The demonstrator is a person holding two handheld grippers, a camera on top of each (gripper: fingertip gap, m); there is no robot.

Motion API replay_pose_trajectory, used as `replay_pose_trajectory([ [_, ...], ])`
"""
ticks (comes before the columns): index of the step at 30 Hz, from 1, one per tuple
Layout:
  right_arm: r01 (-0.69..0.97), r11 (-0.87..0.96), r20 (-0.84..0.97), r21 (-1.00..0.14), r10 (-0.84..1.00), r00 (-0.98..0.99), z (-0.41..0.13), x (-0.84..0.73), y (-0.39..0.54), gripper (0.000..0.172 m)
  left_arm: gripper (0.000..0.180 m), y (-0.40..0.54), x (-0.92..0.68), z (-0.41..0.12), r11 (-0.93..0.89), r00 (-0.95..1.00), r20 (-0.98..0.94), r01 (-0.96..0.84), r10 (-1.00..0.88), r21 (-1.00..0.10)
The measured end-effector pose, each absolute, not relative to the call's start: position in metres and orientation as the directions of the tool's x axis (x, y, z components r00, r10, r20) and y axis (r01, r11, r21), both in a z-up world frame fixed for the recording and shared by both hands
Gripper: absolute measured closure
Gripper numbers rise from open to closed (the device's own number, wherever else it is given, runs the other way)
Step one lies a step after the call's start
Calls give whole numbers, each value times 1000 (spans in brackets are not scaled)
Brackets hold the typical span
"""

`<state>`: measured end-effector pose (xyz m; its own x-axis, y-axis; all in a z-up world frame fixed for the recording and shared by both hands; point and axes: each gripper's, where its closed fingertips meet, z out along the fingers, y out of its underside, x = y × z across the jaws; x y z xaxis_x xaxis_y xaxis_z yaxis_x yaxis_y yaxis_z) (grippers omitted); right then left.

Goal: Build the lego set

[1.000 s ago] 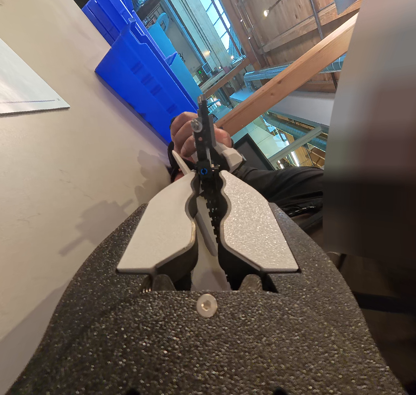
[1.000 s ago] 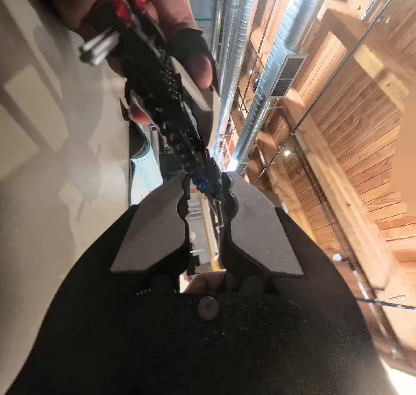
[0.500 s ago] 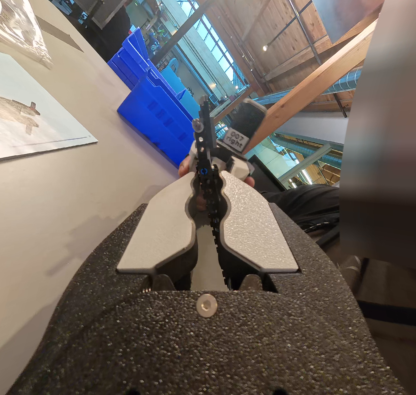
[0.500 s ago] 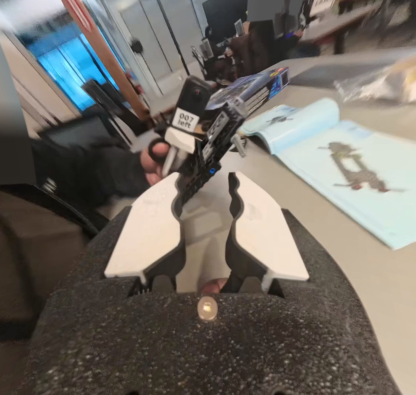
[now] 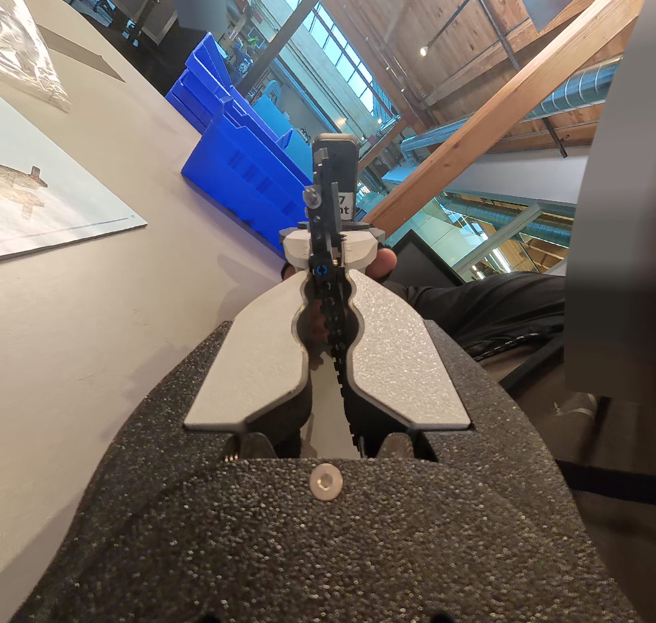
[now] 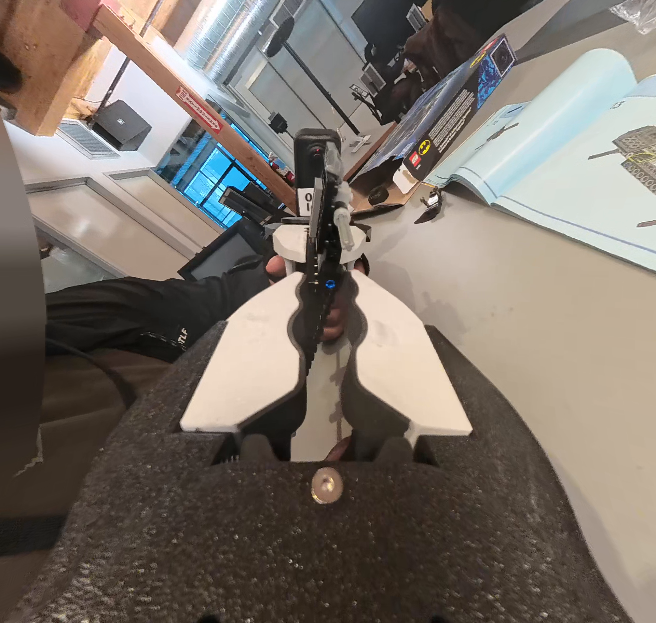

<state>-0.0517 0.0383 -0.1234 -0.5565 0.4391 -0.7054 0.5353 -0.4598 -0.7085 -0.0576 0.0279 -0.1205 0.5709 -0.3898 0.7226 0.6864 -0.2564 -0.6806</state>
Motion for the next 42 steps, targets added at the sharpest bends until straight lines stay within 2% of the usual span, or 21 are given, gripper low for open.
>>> replay_pose_trajectory([
  [17,464,-439,-635,-770,443,-633,-119,-43,36,156,165,24,-47,-120,-278,613,655,601,-442,-749],
  [22,397,-392,-556,-830,510,-656,-118,-42,37,156,162,24,-46,-121,-268,663,603,544,-443,-795],
  [33,333,-360,-488,-871,559,-670,-113,-40,38,157,158,24,-45,-116,-228,657,596,562,-461,-795],
  [36,344,-386,-513,-856,541,-667,-112,-40,39,157,151,24,-47,-114,-226,634,614,586,-470,-778],
  [42,421,-512,-650,-749,445,-616,-112,-45,47,157,151,27,-53,-113,-234,580,681,658,-448,-715],
])
